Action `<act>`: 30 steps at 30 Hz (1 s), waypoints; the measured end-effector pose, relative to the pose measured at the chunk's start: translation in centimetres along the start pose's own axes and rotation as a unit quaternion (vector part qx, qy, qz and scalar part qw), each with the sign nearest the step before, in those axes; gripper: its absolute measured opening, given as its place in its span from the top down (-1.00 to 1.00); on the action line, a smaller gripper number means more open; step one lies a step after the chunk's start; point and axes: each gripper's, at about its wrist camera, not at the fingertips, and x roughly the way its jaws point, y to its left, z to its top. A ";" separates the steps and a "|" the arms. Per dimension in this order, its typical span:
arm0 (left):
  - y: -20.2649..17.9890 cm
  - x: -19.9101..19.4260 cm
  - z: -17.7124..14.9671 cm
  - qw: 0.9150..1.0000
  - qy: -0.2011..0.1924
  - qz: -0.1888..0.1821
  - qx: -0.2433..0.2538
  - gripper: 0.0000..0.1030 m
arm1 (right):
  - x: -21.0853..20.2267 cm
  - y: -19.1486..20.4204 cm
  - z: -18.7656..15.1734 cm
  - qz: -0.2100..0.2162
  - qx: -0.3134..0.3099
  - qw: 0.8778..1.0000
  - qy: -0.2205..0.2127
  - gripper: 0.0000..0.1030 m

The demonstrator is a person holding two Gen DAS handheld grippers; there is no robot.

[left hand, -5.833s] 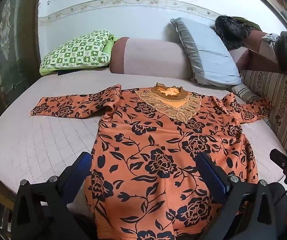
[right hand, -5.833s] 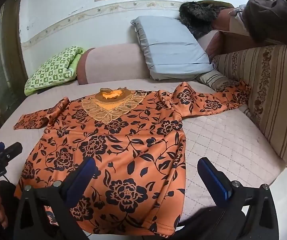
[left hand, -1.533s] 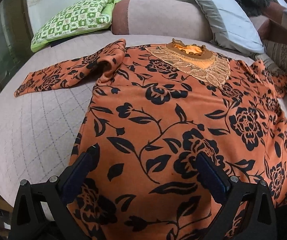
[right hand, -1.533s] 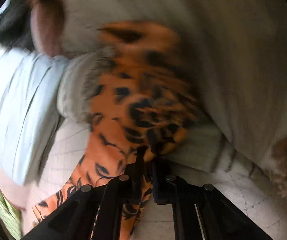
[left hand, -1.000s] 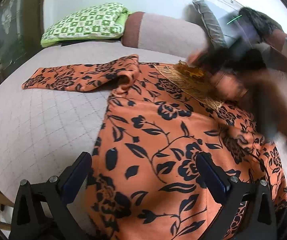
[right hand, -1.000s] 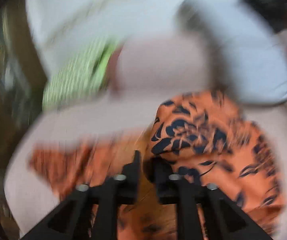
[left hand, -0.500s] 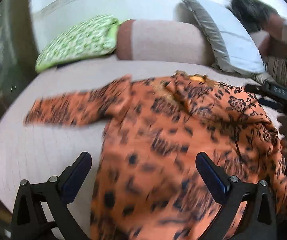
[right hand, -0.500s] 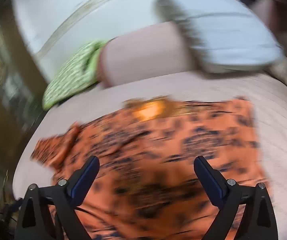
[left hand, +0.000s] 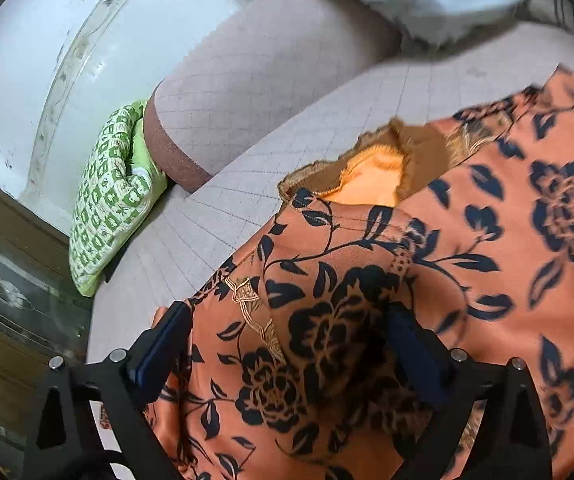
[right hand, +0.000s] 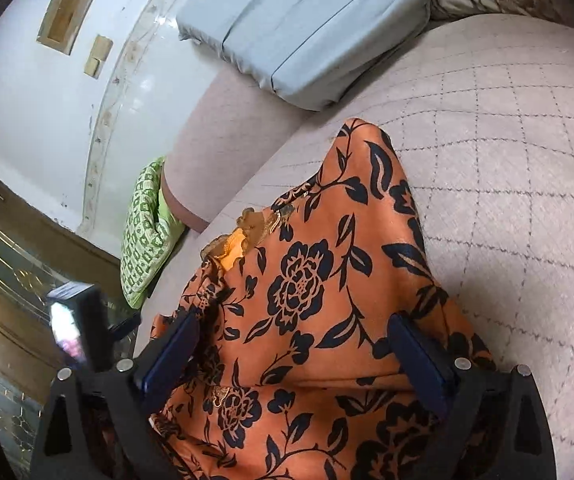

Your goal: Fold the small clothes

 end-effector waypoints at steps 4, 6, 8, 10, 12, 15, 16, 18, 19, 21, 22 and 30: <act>2.7 1.0 -0.4 0.993 0.037 -0.072 -0.087 0.84 | 1.1 -0.8 0.0 0.008 0.003 1.000 0.007 -0.88; 7.2 0.6 -2.7 0.968 0.034 -0.101 -0.225 0.84 | 1.2 -1.4 0.0 0.023 0.020 1.000 0.007 -0.87; 11.0 1.2 -7.0 0.921 0.043 -0.145 -0.360 0.77 | 0.3 -2.2 0.2 0.037 0.041 0.998 0.005 -0.87; 12.2 2.6 -10.4 0.892 0.074 -0.173 -0.412 0.64 | -0.2 -2.5 0.3 0.042 0.047 0.998 0.004 -0.87; 12.8 3.8 -13.0 0.872 0.101 -0.189 -0.440 0.56 | -0.2 -2.2 0.3 0.040 0.041 0.998 0.005 -0.87; 13.5 2.8 -14.1 0.867 0.095 -0.187 -0.451 0.47 | -0.3 -2.0 0.3 0.038 0.038 0.999 0.004 -0.87; 13.3 2.4 -13.8 0.877 0.094 -0.180 -0.435 0.32 | -0.3 -2.0 0.4 0.040 0.041 0.998 0.003 -0.87; 13.3 1.5 -13.2 0.899 0.076 -0.165 -0.400 0.11 | -0.4 -2.0 0.4 0.043 0.044 0.998 0.003 -0.87; 13.3 1.7 -13.1 0.907 0.073 -0.151 -0.386 -0.02 | -0.4 -2.0 0.3 0.043 0.044 0.998 0.002 -0.87; 13.4 3.6 -13.4 0.904 0.126 -0.154 -0.379 -0.04 | -0.4 -2.0 0.1 0.043 0.040 0.998 0.002 -0.87; 14.5 4.8 -14.3 0.888 0.134 -0.177 -0.403 -0.08 | -0.4 -2.0 0.1 0.042 0.039 0.998 0.002 -0.87; 22.0 0.2 -19.7 0.870 0.042 -0.208 -0.445 -0.13 | -0.6 -1.3 -0.5 0.031 0.008 0.999 -0.004 -0.87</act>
